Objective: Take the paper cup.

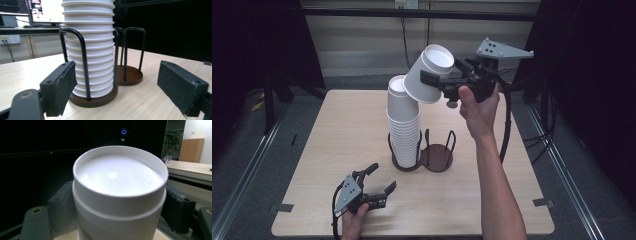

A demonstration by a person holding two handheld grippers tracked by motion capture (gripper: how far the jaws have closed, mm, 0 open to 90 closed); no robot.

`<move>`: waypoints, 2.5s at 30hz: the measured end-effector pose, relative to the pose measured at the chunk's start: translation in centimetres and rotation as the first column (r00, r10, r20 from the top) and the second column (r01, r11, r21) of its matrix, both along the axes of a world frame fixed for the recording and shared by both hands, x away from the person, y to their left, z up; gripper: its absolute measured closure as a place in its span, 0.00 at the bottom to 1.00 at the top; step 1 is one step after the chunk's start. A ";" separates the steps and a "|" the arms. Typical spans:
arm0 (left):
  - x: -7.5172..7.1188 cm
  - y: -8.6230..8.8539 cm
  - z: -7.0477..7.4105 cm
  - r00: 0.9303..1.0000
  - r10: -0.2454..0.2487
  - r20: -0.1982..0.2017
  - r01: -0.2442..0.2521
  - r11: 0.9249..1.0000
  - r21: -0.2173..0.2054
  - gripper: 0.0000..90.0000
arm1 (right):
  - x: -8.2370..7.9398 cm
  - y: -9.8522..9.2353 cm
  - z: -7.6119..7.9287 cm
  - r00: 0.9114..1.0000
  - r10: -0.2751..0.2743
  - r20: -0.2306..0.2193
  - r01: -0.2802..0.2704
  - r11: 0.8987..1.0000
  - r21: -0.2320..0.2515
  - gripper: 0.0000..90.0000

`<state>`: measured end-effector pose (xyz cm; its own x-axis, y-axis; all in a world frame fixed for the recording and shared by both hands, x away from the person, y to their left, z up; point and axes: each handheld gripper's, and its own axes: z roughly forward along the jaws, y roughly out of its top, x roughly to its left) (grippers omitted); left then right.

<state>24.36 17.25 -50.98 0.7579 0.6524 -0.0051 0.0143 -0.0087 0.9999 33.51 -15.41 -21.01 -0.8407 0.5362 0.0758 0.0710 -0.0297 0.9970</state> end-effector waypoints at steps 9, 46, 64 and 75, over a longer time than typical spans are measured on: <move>0.2 -0.2 0.3 0.998 -0.041 -0.042 0.040 0.999 -0.015 0.17 | -1.5 -1.7 -0.8 0.999 -0.042 0.003 0.042 0.998 -0.040 0.25; 0.1 -1.3 6.6 0.969 -0.245 0.011 0.245 0.969 0.017 0.18 | -6.3 -2.0 -12.0 0.992 0.000 -0.129 -0.013 0.995 -0.100 0.25; -0.3 -2.3 5.8 0.951 -0.308 0.004 0.307 0.951 0.036 0.17 | -7.7 0.4 -16.9 0.983 0.059 -0.173 -0.075 0.993 -0.089 0.25; -0.3 -2.8 5.3 0.940 -0.341 0.002 0.341 0.940 0.031 0.17 | -8.0 1.4 -19.3 0.978 0.067 -0.200 -0.086 0.992 -0.089 0.25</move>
<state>24.08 14.42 -45.68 0.9349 0.3546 0.0168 -0.0023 -0.0411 0.9992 25.47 -13.97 -40.33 -0.8534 0.4838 0.1939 0.2635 0.0795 0.9614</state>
